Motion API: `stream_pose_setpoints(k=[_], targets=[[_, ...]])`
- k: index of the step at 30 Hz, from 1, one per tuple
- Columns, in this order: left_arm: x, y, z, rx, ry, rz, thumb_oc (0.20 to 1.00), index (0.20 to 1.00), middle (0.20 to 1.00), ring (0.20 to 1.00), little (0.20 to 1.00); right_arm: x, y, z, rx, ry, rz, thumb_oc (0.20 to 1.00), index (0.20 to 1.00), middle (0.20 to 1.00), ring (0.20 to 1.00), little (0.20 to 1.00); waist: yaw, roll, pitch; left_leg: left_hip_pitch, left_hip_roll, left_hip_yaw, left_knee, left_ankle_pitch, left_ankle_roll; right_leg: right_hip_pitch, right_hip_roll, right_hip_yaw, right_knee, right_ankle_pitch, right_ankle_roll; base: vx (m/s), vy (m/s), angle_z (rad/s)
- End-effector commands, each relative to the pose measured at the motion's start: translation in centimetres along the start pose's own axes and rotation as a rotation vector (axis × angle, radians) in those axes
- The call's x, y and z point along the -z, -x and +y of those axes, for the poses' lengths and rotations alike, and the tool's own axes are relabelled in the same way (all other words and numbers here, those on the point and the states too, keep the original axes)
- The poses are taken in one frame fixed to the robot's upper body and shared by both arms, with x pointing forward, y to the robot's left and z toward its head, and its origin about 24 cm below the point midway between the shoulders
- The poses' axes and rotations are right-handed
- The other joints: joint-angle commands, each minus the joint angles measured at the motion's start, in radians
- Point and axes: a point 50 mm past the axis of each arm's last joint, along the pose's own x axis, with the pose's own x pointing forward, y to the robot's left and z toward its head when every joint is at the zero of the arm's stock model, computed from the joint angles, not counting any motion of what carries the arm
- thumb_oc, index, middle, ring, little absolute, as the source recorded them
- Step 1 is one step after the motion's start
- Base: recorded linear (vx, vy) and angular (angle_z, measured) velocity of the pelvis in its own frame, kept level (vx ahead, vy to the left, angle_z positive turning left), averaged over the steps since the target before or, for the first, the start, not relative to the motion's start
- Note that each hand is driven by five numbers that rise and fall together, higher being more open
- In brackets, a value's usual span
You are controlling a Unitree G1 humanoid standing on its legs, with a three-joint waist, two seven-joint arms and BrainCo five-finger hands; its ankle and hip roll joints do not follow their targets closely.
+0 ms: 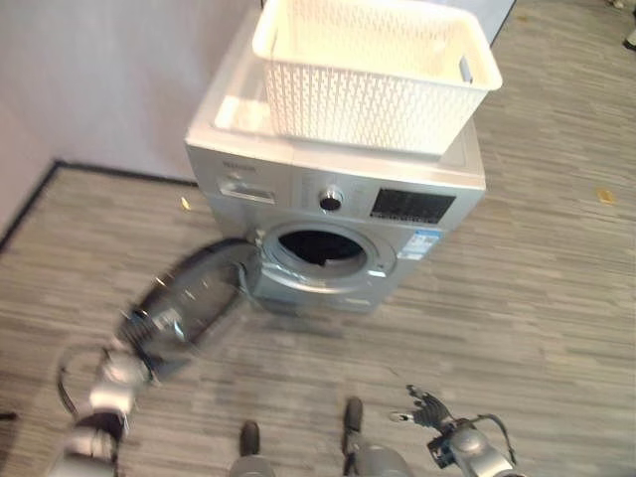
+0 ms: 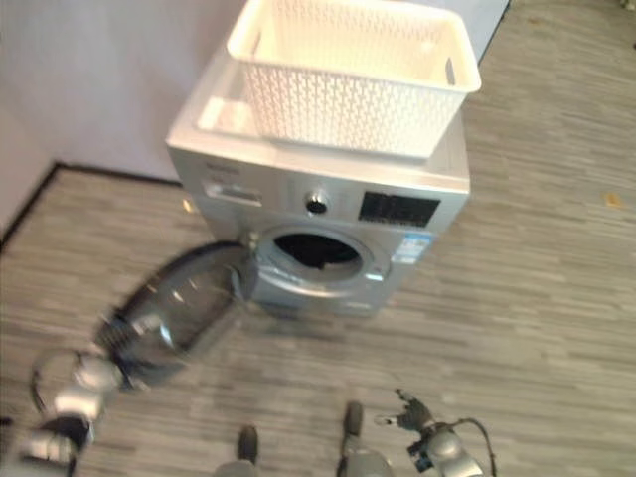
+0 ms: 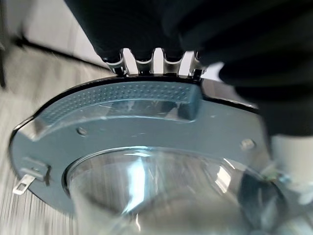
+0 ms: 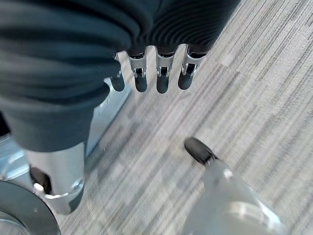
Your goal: Grab the laundry basket,head to the washer,open it,put in the laundry and shut it.
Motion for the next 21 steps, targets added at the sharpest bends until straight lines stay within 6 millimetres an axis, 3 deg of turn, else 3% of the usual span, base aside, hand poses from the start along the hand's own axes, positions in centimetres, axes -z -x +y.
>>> stream_pose_setpoints(k=[1, 3, 4, 9, 15, 21], targets=[[-3.3, 1.1, -9.7, 0.419, 0.1, -0.091, 1.0, 1.0, 1.0, 1.0, 1.0, -1.1, -0.6, -1.6, 0.035, 0.034, 0.0, 1.0, 1.0, 1.0, 1.0, 1.0, -0.05, -0.046, 0.002, -0.012, 0.012, -0.018, 0.017, -0.045, 0.035, 0.059, -0.044, 0.017, 0.033, -0.091, 0.065, 0.05, -0.009, 0.01], [-3.8, 3.1, -13.2, 0.575, 0.16, -0.103, 1.0, 1.0, 1.0, 1.0, 1.0, -0.1, -0.8, -1.6, 0.053, 0.022, 0.062, 1.0, 1.0, 1.0, 1.0, 1.0, -0.059, -0.015, -0.021, 0.009, 0.01, -0.022, 0.013, -0.046, 0.037, 0.078, -0.044, 0.015, 0.04, -0.103, 0.062, 0.07, -0.027, -0.01], [-3.8, 3.1, -13.2, 0.576, 0.16, -0.102, 1.0, 1.0, 1.0, 1.0, 1.0, -0.1, -0.8, -1.6, 0.053, 0.022, 0.062, 1.0, 1.0, 1.0, 1.0, 1.0, -0.059, -0.014, -0.021, 0.009, 0.011, -0.022, 0.013, -0.046, 0.037, 0.079, -0.044, 0.015, 0.04, -0.104, 0.062, 0.04, -0.043, -0.05], [-7.4, 4.2, -16.7, 0.67, 0.137, -0.195, 1.0, 1.0, 1.0, 1.0, 1.0, 0.7, -0.9, -1.0, 0.073, -0.008, 0.112, 1.0, 1.0, 1.0, 1.0, 1.0, -0.072, 0.009, -0.035, 0.027, 0.01, -0.032, 0.008, -0.043, 0.034, 0.106, -0.037, 0.008, 0.045, -0.121, 0.054, 0.01, -0.051, -0.04], [-10.2, 4.5, -16.2, 0.687, 0.106, -0.326, 1.0, 1.0, 1.0, 1.0, 1.0, 2.3, -0.6, -0.3, 0.059, 0.013, 0.171, 1.0, 1.0, 1.0, 1.0, 1.0, -0.07, 0.024, -0.037, 0.02, 0.012, -0.048, 0.007, -0.037, 0.027, 0.126, -0.029, -0.009, 0.026, -0.13, 0.047, 0.0, -0.055, 0.01], [-7.3, 4.0, -13.9, 0.636, 0.027, -0.3, 1.0, 1.0, 1.0, 1.0, 1.0, 3.7, -0.2, 0.9, 0.03, 0.005, 0.212, 1.0, 1.0, 1.0, 1.0, 1.0, -0.049, 0.035, -0.037, 0.021, 0.003, -0.062, 0.007, -0.04, 0.026, 0.143, -0.03, -0.019, 0.01, -0.132, 0.046, 0.0, -0.006, 0.04]])
